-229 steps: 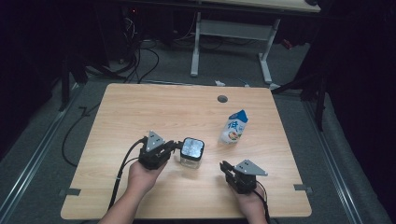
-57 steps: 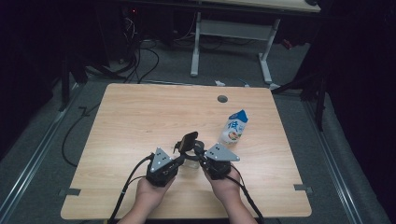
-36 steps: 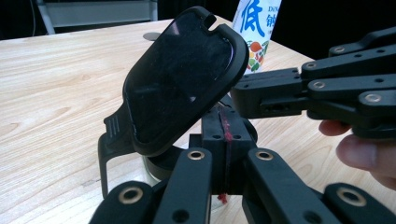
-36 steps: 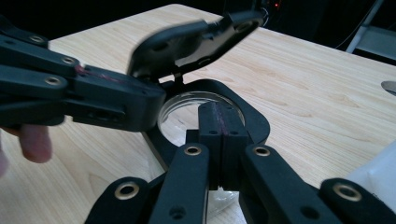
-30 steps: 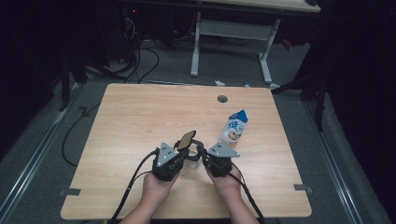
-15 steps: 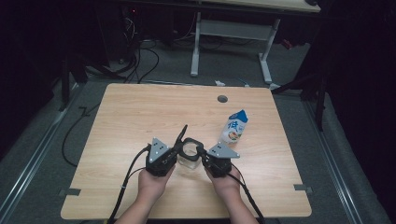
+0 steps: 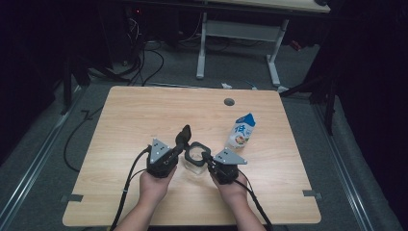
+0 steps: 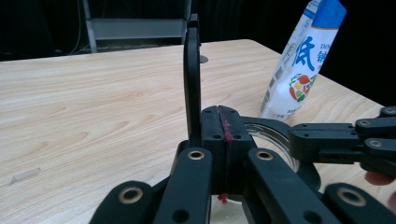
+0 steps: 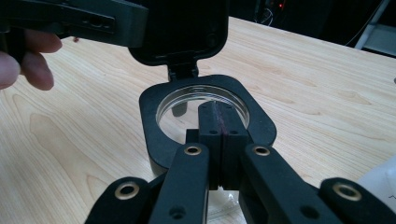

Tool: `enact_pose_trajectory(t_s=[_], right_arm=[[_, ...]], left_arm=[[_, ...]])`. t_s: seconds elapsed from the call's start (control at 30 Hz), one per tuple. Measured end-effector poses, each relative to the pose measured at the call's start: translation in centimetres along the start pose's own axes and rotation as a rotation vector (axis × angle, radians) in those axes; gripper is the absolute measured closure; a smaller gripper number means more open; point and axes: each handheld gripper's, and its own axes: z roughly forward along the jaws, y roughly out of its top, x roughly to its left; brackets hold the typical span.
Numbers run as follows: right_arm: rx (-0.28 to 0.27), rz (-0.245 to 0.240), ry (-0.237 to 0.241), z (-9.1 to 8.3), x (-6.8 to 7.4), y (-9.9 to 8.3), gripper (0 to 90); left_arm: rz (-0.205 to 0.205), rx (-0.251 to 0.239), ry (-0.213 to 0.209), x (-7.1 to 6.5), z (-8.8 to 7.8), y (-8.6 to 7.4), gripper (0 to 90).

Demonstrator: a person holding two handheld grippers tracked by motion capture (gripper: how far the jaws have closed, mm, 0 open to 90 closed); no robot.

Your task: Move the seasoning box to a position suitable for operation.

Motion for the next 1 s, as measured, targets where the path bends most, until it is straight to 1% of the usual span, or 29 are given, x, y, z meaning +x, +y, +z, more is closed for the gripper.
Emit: enact_pose_trajectory(t_s=[0.27,0.6,0.73,0.9,1.0], right_arm=[[-0.002,0.004,0.005,-0.01,-0.04,-0.03,90.0],[-0.002,0.004,0.004,0.06,-0.04,-0.01,90.0],[-0.002,0.007,0.004,0.11,-0.03,-0.02,90.0],[-0.001,0.011,0.001,0.19,-0.03,-0.05,90.0],[0.000,0.011,0.001,0.23,-0.04,-0.05,90.0]], left_arm=[[0.004,0.005,0.019,0.32,0.16,-0.01,90.0],[0.001,0.004,0.021,0.46,0.23,0.02,90.0],[0.010,0.009,0.027,0.43,0.36,0.12,89.9],[0.011,0.008,0.037,0.63,0.20,0.18,89.9],[0.009,0.004,0.034,0.80,-0.15,-0.01,89.9]])
